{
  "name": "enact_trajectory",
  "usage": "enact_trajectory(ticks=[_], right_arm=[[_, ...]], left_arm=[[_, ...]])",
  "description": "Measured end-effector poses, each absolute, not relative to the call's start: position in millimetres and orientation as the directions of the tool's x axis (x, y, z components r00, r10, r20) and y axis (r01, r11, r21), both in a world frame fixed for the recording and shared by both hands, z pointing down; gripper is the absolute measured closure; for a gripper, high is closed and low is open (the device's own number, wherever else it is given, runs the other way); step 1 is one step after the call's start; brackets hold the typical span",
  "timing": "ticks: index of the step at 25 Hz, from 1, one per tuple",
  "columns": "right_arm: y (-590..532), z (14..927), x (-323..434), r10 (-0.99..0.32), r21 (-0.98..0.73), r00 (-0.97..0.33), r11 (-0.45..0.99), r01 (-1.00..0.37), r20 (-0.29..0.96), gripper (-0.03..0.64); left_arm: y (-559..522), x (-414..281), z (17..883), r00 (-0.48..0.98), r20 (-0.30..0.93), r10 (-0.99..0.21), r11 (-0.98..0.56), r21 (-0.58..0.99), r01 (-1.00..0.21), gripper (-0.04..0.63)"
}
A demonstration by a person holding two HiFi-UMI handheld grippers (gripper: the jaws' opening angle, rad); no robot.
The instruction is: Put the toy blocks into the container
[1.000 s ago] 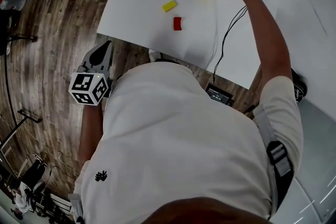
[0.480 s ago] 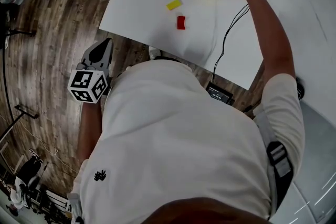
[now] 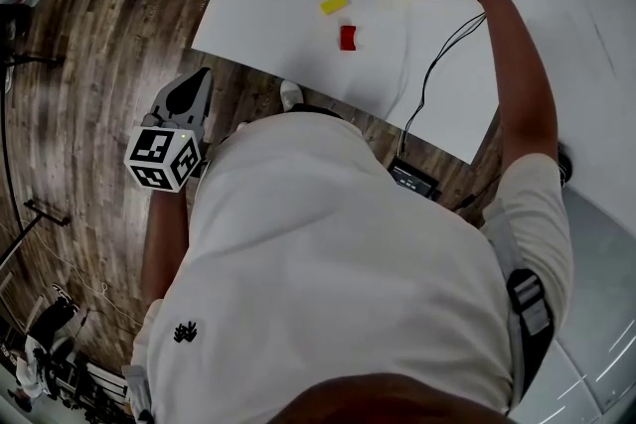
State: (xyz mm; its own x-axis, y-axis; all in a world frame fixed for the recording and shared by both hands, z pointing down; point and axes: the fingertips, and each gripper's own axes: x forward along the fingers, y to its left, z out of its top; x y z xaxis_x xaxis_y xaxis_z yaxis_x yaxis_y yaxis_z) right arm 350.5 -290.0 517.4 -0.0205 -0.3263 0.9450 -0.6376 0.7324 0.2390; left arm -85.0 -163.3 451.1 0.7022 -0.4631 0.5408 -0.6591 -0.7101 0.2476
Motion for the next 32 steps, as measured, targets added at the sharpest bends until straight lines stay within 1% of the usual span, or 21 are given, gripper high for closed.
enact_trajectory(ticks=[5, 10, 25, 32], right_arm=[[-277, 479, 335, -0.503, 0.312, -0.065, 0.628, -0.713, 0.862, 0.552], [-245, 451, 307, -0.609, 0.323, -0.085, 0.528, -0.786, 0.789, 0.568], [-96, 423, 153, -0.772, 0.221, -0.180, 0.384, -0.897, 0.609, 0.578], [-22, 444, 78, -0.805, 0.073, -0.236, 0.326, -0.943, 0.544, 0.580]], left_arm=[[-158, -90, 452, 0.727, 0.531, -0.435, -0.739, 0.251, -0.625, 0.589], [-151, -104, 444, 0.750, 0.520, -0.408, -0.769, 0.246, -0.589, 0.589], [-103, -148, 438, 0.811, 0.488, -0.323, -0.845, 0.238, -0.479, 0.588], [-66, -172, 445, 0.831, 0.481, -0.278, -0.856, 0.269, -0.442, 0.589]])
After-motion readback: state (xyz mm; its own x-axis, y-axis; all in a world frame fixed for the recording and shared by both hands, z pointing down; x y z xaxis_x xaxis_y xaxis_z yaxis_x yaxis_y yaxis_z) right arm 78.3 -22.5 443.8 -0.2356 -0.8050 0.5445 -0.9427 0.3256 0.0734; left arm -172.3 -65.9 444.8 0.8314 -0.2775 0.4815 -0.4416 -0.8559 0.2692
